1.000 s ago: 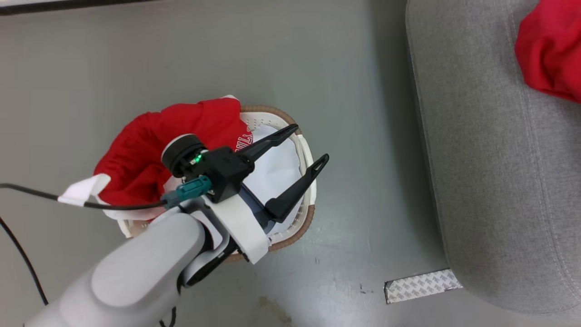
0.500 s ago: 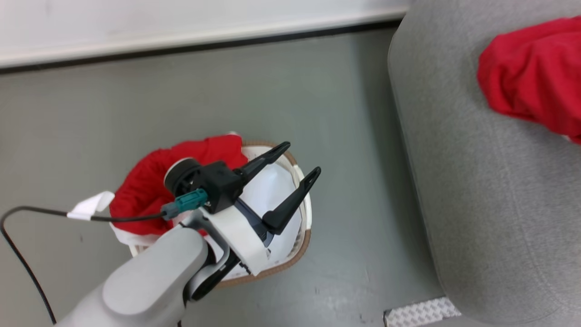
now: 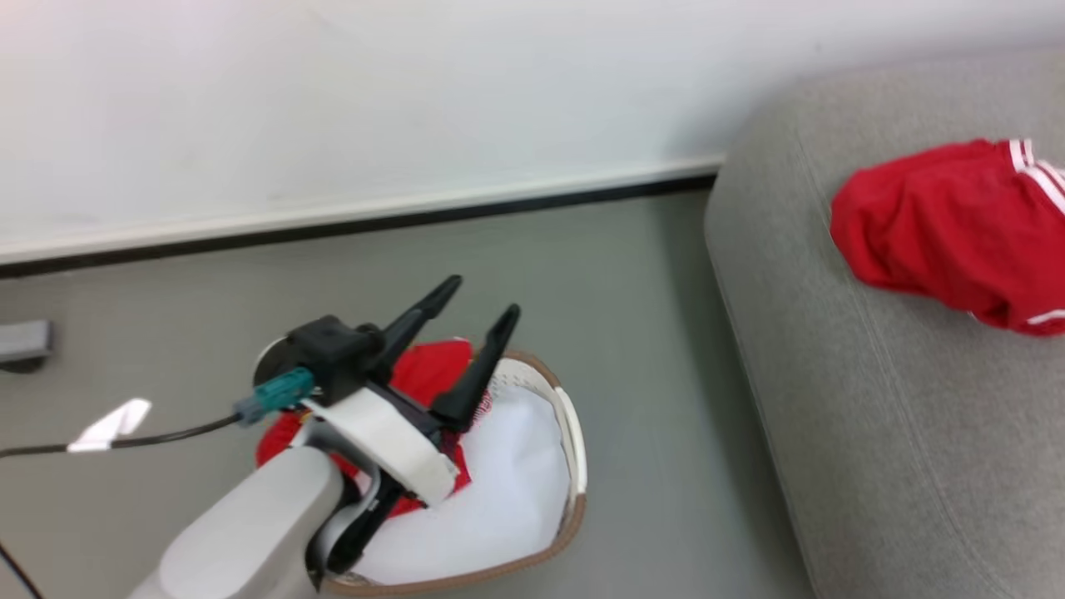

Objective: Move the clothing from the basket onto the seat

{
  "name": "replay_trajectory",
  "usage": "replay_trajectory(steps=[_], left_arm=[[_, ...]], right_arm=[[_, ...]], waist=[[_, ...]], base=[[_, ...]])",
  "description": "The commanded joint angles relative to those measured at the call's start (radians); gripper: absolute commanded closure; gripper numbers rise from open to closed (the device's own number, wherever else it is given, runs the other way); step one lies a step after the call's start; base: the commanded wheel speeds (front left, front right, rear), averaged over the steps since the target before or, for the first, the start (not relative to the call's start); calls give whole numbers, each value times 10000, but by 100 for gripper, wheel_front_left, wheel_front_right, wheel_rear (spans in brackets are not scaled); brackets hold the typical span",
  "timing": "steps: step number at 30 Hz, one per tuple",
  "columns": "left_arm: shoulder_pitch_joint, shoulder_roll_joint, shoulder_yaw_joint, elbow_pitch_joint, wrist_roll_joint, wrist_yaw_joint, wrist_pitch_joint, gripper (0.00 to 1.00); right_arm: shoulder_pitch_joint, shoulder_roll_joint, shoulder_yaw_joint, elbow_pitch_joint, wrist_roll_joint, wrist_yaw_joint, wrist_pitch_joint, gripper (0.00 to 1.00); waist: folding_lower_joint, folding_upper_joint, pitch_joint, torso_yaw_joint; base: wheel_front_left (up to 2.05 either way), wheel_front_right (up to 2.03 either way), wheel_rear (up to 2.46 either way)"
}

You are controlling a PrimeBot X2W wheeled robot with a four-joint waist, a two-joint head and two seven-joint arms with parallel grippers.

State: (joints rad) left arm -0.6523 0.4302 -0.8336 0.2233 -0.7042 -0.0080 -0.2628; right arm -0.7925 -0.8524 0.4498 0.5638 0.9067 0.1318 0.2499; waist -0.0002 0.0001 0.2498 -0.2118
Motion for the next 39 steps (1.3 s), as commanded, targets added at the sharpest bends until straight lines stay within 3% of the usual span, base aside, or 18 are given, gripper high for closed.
replay_trajectory(steps=[1, 4, 11, 23, 31, 39], left_arm=[[336, 93, 337, -45, -14, 81, -15, 0], [760, 77, 943, -168, 33, 190, -17, 0], [1974, 13, 2387, -154, 149, 428, -15, 0], [3839, -294, 4752, 96, 1265, 907, -17, 0], [4635, -1058, 6177, 34, 2381, 714, -19, 0], [5529, -2024, 7447, -356, 3665, 241, -17, 0]], right_arm=[[283, 62, -102, -290, -173, -23, -230, 0], [499, 134, -386, -644, -475, -23, -708, 0], [1503, 1055, -1148, -1316, -1110, -23, -1870, 0], [4013, 3283, -1983, -2097, -2469, -22, -3019, 0], [5500, 4874, -2515, -2533, -3416, -22, -4393, 0], [6486, 6004, -3024, -2491, -4494, -22, -5137, 0]], waist=[[2, -1, -531, 373], [2, -1, -916, 639], [2, -1, -1631, 1178], [2, -1, -2210, 1841], [2, -1, -2211, 2013], [2, -1, -2199, 1918]], base=[[0, 0, 0], [0, 0, 0], [0, 0, 0], [0, 0, 0], [0, 0, 0], [0, 0, 0]])
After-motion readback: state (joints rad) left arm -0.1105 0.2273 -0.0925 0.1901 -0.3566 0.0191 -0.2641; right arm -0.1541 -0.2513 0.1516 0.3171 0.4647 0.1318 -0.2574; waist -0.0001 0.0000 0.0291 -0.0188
